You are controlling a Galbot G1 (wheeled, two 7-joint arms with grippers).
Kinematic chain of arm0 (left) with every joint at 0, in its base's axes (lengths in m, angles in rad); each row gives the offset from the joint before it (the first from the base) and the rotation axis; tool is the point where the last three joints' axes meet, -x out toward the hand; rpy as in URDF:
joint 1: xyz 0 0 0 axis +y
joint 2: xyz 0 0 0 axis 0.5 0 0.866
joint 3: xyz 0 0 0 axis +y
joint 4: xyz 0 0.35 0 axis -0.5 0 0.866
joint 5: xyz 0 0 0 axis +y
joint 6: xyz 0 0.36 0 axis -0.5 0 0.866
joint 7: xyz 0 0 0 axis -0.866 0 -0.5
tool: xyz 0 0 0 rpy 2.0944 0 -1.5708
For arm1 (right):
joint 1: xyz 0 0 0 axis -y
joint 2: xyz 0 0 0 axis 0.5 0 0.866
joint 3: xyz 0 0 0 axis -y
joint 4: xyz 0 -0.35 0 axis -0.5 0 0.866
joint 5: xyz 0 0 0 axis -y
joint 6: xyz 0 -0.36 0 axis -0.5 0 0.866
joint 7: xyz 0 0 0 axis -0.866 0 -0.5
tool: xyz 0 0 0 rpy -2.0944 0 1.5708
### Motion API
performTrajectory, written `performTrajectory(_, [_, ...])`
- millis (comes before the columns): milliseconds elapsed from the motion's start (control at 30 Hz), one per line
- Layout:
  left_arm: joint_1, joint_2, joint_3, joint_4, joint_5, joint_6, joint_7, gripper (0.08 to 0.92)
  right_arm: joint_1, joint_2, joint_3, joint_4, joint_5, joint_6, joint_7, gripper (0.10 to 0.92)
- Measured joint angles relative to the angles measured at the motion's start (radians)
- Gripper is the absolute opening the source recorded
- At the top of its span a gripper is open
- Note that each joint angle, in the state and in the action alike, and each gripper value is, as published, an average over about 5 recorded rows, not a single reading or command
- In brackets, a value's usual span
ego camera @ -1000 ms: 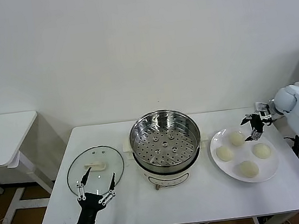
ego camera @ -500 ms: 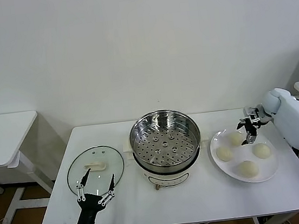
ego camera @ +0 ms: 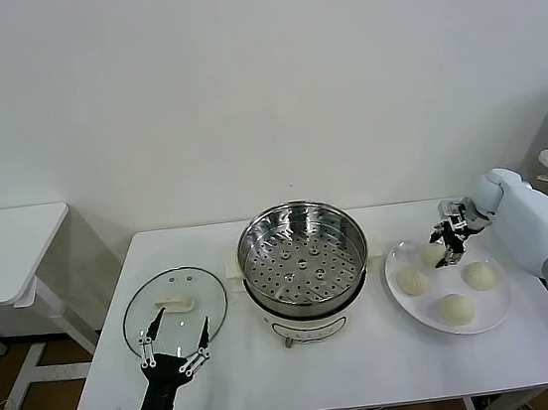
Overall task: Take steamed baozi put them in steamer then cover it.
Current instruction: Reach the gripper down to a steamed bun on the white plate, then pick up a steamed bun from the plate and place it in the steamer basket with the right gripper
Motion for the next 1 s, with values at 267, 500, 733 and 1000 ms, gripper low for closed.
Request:
performTrajectory(267, [0.0,0.001,0.007,-0.013,-0.001,0.005,-0.002,0.823,0.058,-0.066,-0.08,0.145,0.058,0.043,-0.029,0.646])
performTrajectory(500, [-0.001,0.001,0.016,-0.02,-0.002,0.006,-0.004,0.823,0.203,-0.115,-0.224,0.342,0.135,0.154,-0.049,0.648])
performTrajectory(733, [0.006,0.001,0.019,-0.032,-0.002,0.004,-0.007,0.823,0.371,-0.087,-0.379,0.523,0.185,0.289,-0.062,0.653])
performTrajectory(1000, [0.011,-0.001,0.018,-0.038,-0.003,-0.001,-0.01,0.823,0.462,-0.002,-0.492,0.659,0.178,0.395,-0.065,0.653])
